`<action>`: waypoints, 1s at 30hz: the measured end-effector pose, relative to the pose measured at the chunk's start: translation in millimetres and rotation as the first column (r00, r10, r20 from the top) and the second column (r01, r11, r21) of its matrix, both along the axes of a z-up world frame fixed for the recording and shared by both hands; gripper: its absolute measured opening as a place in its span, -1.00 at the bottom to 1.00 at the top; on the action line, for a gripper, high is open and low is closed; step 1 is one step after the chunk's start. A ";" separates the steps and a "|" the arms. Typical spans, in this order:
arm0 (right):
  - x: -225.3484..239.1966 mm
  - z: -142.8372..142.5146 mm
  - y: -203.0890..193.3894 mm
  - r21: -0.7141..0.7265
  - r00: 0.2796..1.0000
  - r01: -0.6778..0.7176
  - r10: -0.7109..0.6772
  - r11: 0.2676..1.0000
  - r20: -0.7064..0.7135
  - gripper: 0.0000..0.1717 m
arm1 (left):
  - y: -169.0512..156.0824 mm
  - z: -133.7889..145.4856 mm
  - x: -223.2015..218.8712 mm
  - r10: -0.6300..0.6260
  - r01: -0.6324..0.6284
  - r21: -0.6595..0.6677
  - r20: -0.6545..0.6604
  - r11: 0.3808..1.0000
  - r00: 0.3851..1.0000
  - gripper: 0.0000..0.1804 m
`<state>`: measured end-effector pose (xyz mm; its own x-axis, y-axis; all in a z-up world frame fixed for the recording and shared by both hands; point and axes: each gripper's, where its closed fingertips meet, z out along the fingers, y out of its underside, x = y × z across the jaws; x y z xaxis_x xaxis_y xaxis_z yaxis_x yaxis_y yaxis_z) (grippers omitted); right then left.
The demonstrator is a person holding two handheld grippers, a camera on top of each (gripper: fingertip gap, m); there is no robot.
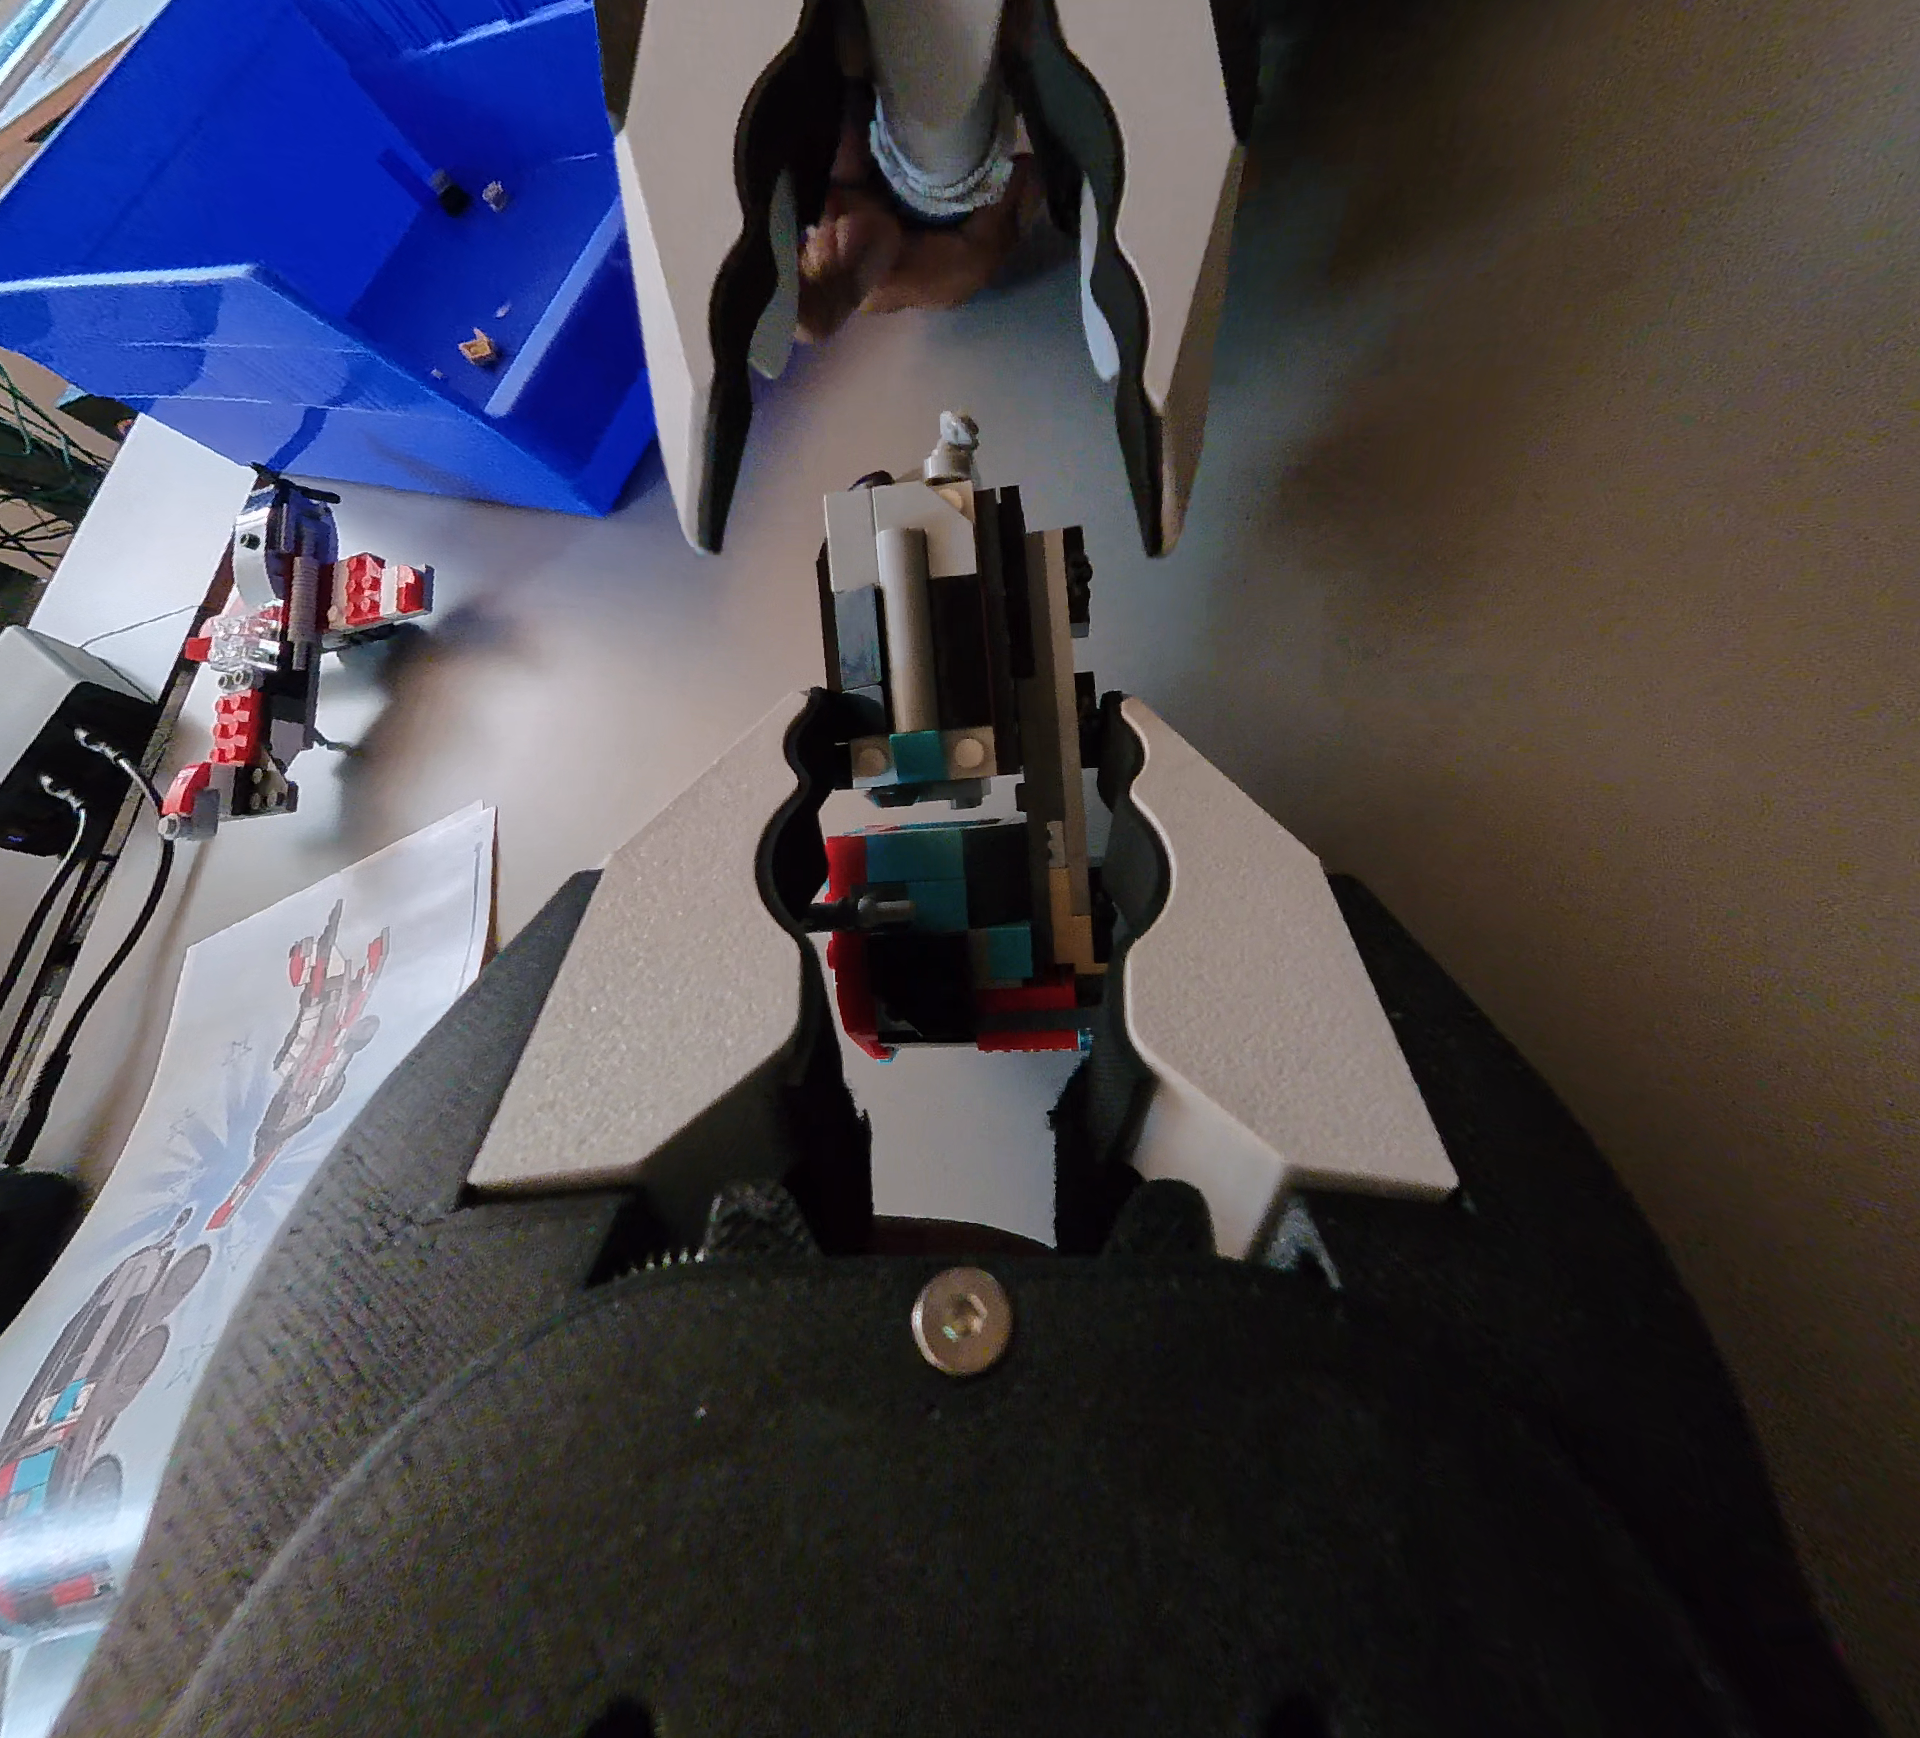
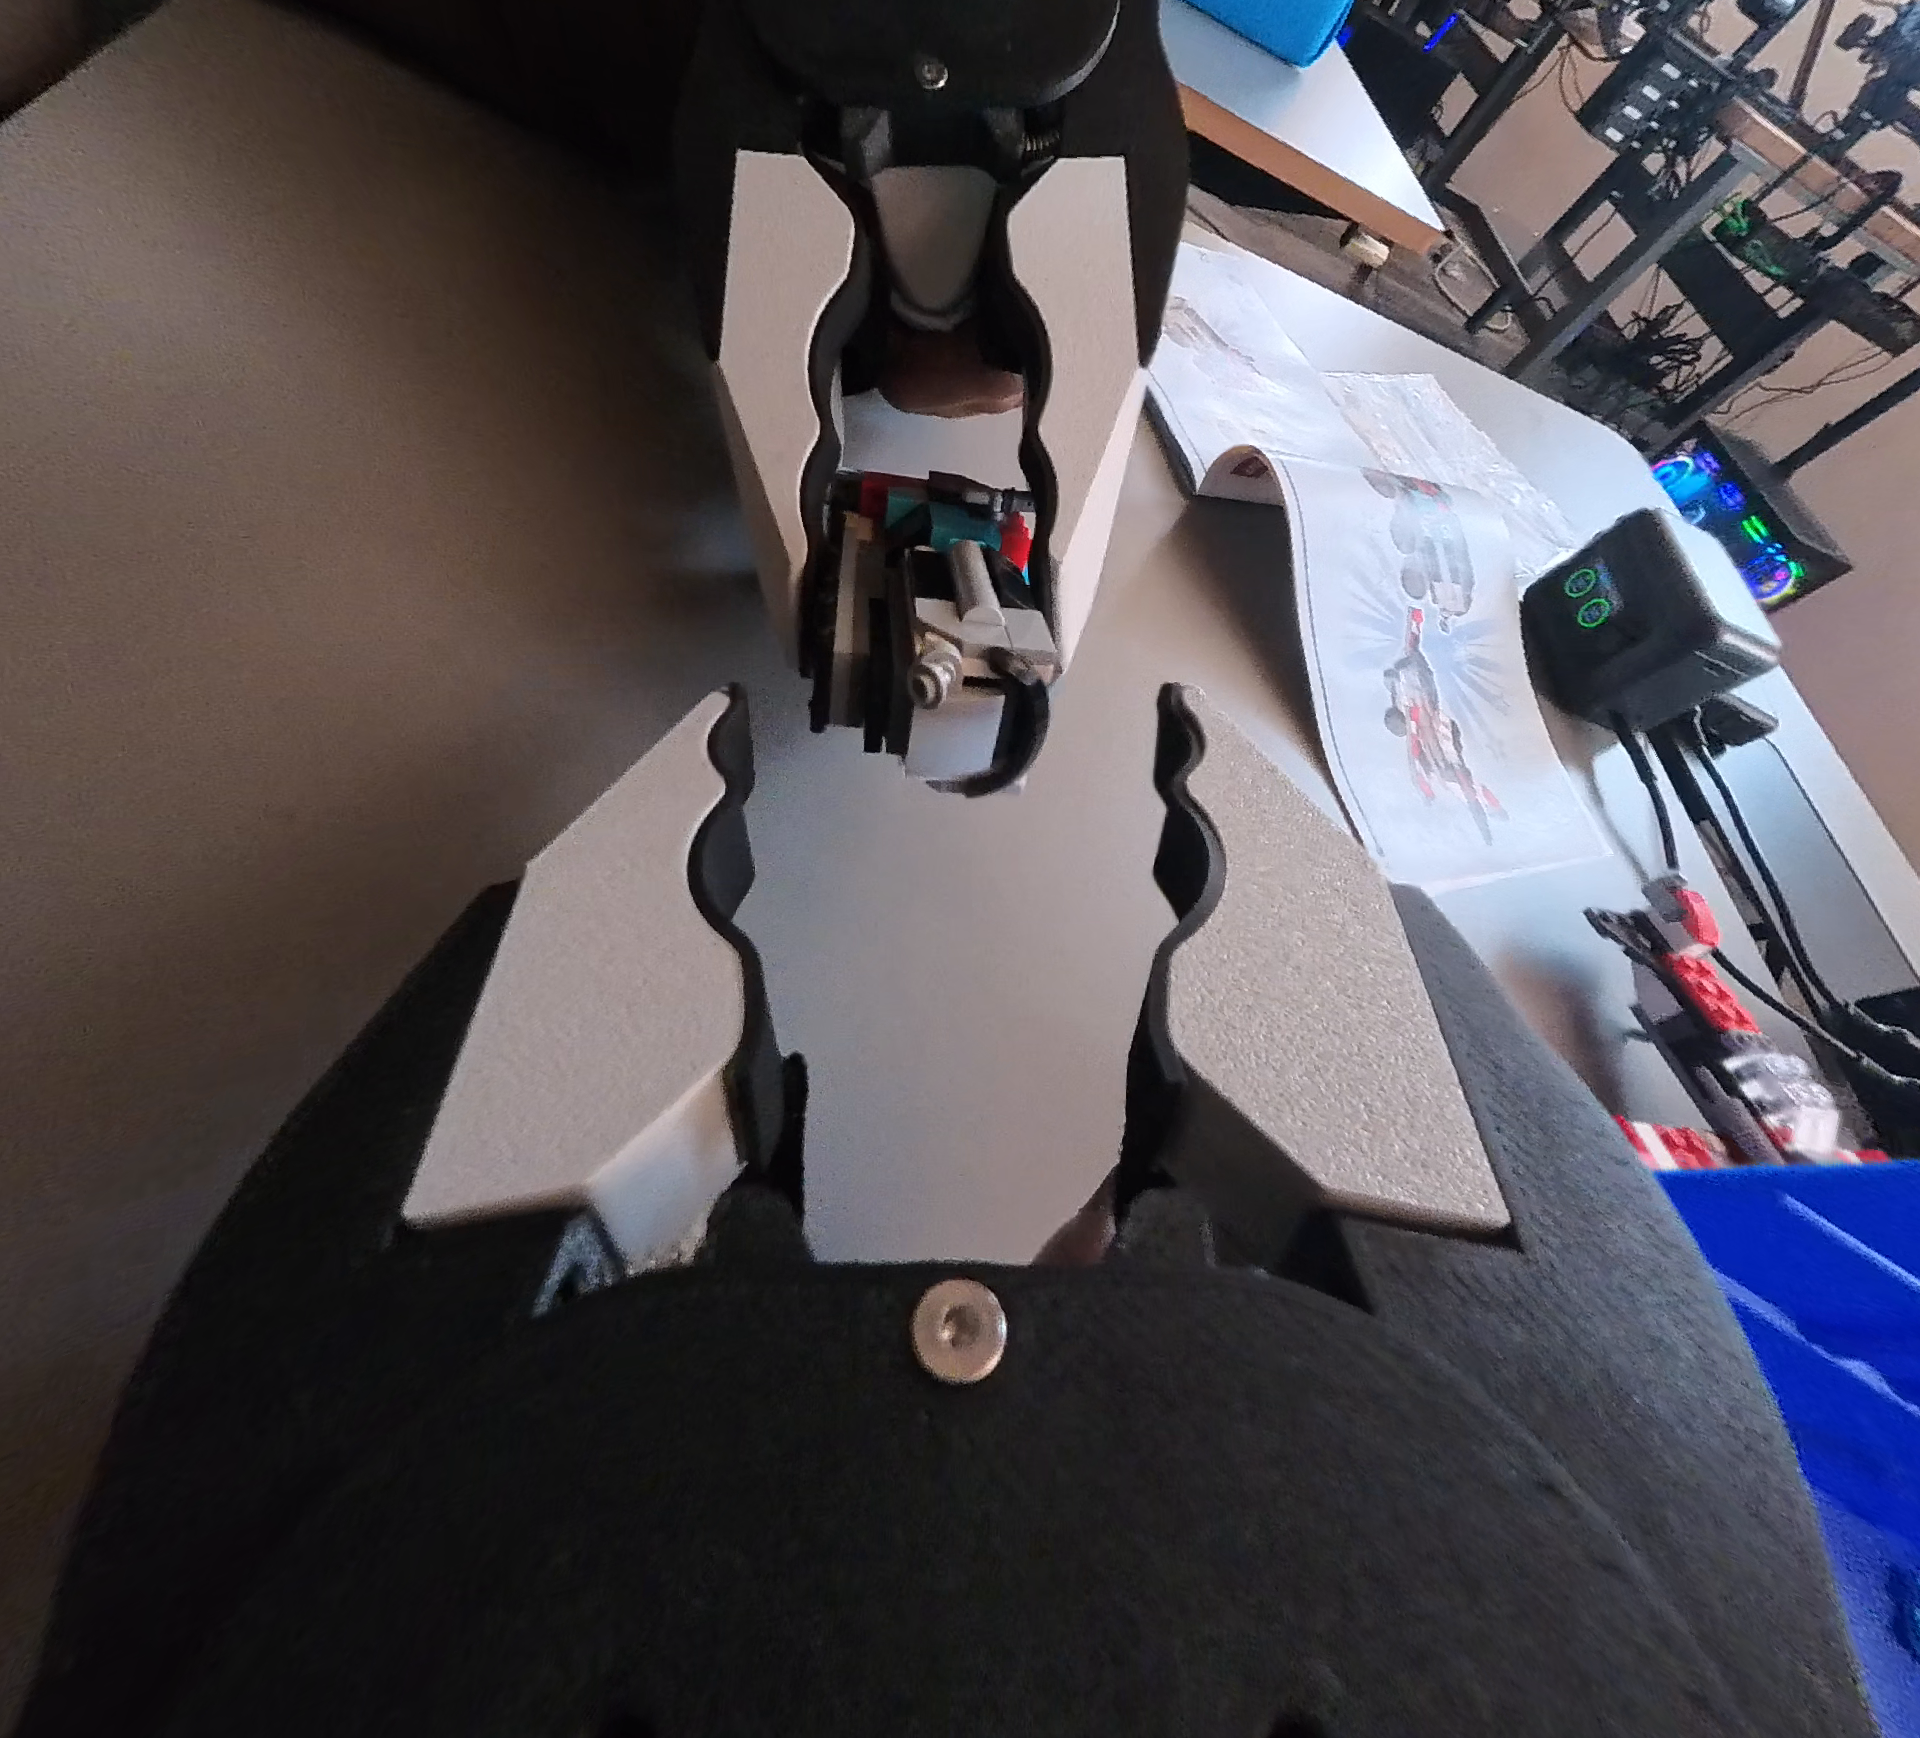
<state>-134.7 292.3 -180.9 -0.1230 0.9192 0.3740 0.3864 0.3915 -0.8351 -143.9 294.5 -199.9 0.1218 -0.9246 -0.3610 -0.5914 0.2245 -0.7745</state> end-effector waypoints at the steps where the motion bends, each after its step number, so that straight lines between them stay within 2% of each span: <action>1: -2.4 -1.1 -1.7 0.002 1.000 -0.002 0.002 1.000 0.001 -0.08 | -0.6 -0.1 0.5 -0.001 0.001 0.001 -0.002 1.000 1.000 -0.44; 8: -10.3 -9.3 -4.6 0.032 0.999 0.003 -0.004 0.999 0.035 -0.36 | -2.6 0.4 4.7 -0.002 0.002 0.024 -0.007 1.000 1.000 -0.44; 30: -12.1 -7.4 -3.4 0.042 1.000 -0.020 0.019 0.999 0.023 -0.39 | -1.3 1.2 5.9 0.010 -0.010 0.024 -0.018 1.000 1.000 -0.46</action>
<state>-146.8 288.9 -188.3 -0.1494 0.8999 0.4097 0.3970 0.4341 -0.8087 -138.0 293.2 -198.7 0.1243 -0.9145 -0.3850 -0.6073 0.2367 -0.7584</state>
